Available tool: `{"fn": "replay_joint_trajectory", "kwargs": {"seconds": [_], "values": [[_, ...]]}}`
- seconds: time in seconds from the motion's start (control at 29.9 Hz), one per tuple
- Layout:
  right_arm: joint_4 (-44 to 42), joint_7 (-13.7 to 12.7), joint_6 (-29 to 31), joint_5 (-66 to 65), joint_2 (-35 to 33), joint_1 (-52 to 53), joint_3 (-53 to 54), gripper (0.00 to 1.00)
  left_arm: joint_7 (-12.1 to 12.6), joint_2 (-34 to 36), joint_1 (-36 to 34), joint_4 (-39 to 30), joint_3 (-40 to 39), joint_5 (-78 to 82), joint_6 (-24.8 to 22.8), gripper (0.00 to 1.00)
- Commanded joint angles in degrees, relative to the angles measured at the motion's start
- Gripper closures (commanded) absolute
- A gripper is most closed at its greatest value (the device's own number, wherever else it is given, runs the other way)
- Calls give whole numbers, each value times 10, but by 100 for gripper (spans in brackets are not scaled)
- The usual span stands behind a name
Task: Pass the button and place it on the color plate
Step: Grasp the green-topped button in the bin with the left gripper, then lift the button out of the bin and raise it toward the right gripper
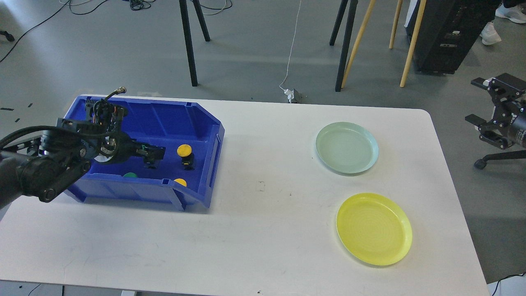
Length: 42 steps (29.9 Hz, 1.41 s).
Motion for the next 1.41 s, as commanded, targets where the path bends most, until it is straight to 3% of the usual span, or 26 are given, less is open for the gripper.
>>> {"fn": "replay_joint_trajectory", "kwargs": {"seconds": [0.0,0.1,0.3,0.37,0.47,0.57,0.74,1.0,1.07,1.24,1.37], "values": [[0,0,0,-1,0,0,0,1,-8,-5,0,13,10,-1,13,8],[0,0,0,-1,0,0,0,1,-9,-5,0,13,12,-1,14,8],[0,0,0,-4,1,0,0,1,-14,-9,0,22,12,0,15,19],[0,1,0,-4,1,0,0,1,-15,-12,0,25,12,0,15,30],[0,1,0,-4,0,0,0,1,-9,-12,-2,25,12,0,14,59],[0,0,0,-5,0,0,0,1,-5,-11,-3,25,12,0,14,71],[0,0,0,-5,2,-1,0,1,-6,-9,-5,18,11,-6,10,72],[-1,0,0,-5,6,0,0,1,-12,60,-4,-38,10,-7,7,74],[-1,1,0,-5,6,-1,0,1,-12,92,-5,-69,9,-7,5,74],[-4,1,0,-5,9,0,6,1,-16,224,-20,-227,-30,-40,-38,73],[-4,4,0,-4,31,8,9,1,-8,266,-47,-300,-88,-109,-41,73]]}}
